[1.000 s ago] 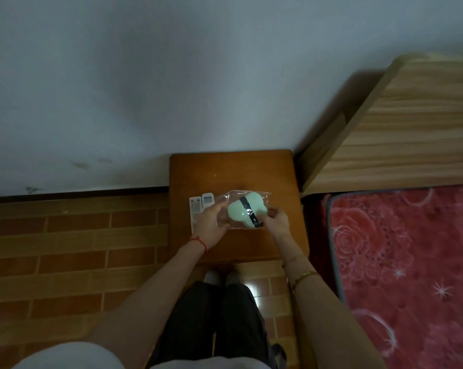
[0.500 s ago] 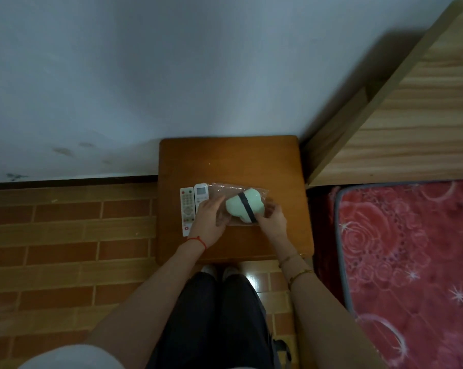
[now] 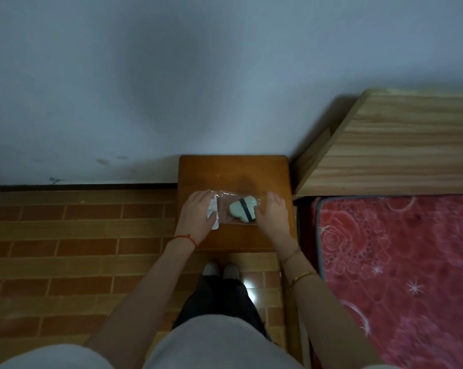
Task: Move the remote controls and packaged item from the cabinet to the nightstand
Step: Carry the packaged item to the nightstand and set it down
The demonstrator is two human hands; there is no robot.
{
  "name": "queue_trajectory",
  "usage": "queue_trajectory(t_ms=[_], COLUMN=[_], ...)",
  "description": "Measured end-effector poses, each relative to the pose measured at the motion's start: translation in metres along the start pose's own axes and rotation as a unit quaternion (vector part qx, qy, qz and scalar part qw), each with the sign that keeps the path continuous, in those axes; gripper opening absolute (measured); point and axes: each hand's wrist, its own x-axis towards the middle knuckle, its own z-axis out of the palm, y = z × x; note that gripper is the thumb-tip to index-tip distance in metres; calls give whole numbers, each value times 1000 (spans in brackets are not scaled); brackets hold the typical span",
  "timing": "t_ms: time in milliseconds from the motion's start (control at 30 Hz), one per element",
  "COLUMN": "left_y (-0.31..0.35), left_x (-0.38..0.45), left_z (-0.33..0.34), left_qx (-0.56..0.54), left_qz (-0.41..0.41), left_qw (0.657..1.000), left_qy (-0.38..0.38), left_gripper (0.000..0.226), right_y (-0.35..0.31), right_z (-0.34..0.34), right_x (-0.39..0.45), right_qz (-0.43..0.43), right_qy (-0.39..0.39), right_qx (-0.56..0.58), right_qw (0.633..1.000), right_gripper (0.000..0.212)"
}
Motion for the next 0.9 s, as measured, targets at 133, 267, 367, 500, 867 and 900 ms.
queue_trajectory(t_ms=[133, 267, 367, 500, 867, 900], left_y=[24, 37, 43, 43, 36, 32], left_x=[-31, -59, -80, -107, -162, -168], left_z=[-56, -95, -112, -121, -137, -140], left_qx=[32, 48, 52, 65, 18, 15], left_qz=[21, 37, 35, 35, -24, -34], left_qw=[998, 996, 994, 990, 980, 978], left_qy=[40, 72, 88, 119, 195, 205], left_gripper=[53, 52, 52, 52, 50, 49], right_y=[-30, -51, -61, -66, -85, -89], right_z=[-48, -81, -95, -101, -99, -99], right_x=[-32, -59, -79, -103, -132, -134], right_qz=[-65, -109, -128, -154, -235, -248], right_qy=[33, 56, 64, 69, 55, 49], right_qx=[-38, -59, -70, -77, -76, -75], right_qw=[997, 991, 987, 983, 967, 965], right_gripper=[55, 56, 56, 56, 53, 53])
